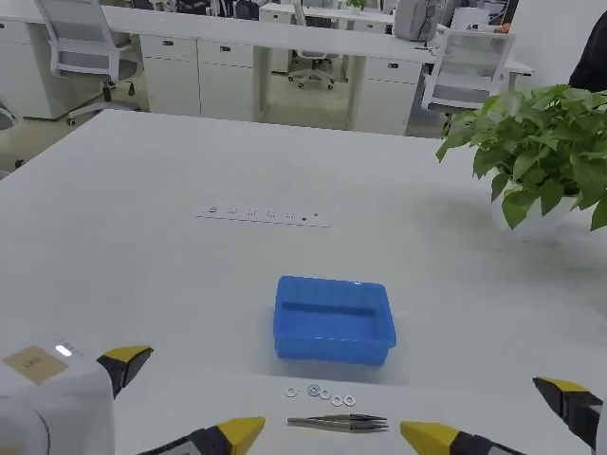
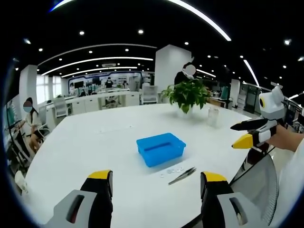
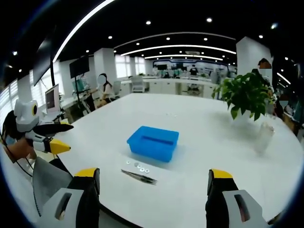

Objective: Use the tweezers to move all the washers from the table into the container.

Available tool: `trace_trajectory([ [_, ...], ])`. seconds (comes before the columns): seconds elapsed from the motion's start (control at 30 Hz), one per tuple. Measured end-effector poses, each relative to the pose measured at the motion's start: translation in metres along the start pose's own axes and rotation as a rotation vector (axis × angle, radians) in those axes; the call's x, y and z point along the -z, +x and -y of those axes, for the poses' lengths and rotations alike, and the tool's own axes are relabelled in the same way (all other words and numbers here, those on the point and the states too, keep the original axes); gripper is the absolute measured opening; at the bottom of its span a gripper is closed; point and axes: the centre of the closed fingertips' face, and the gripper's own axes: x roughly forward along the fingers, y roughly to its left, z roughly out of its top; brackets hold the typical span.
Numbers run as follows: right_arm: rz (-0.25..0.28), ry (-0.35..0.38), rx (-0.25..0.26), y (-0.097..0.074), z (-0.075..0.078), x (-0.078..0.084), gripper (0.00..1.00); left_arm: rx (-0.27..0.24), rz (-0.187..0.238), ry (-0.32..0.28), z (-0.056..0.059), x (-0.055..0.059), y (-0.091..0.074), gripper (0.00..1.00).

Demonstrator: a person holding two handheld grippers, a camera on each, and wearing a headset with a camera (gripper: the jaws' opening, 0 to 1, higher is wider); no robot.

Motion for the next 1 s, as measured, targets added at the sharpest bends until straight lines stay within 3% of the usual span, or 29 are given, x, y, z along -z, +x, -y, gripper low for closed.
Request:
trace_trajectory([
  [0.3,-0.01,-0.019,-0.013,0.01,-0.002,0.0,0.94,0.011,-0.017,0.02,0.0,0.0,0.008,0.77],
  [0.4,-0.015,-0.016,-0.017,0.012,-0.002,0.002,0.94,-0.011,-0.001,0.03,-0.003,-0.001,0.011,0.84],
  [0.53,-0.026,-0.015,-0.019,0.017,-0.001,0.005,0.95,-0.003,-0.032,0.034,-0.002,0.002,0.016,0.83],
  [0.73,-0.032,-0.031,0.012,0.022,0.008,0.005,0.99,-0.003,-0.037,0.026,-0.003,0.003,0.022,0.88],
  [1.0,-0.065,-0.007,0.013,0.028,0.016,0.014,0.99,-0.015,-0.063,0.025,-0.002,0.01,0.035,0.97],
])
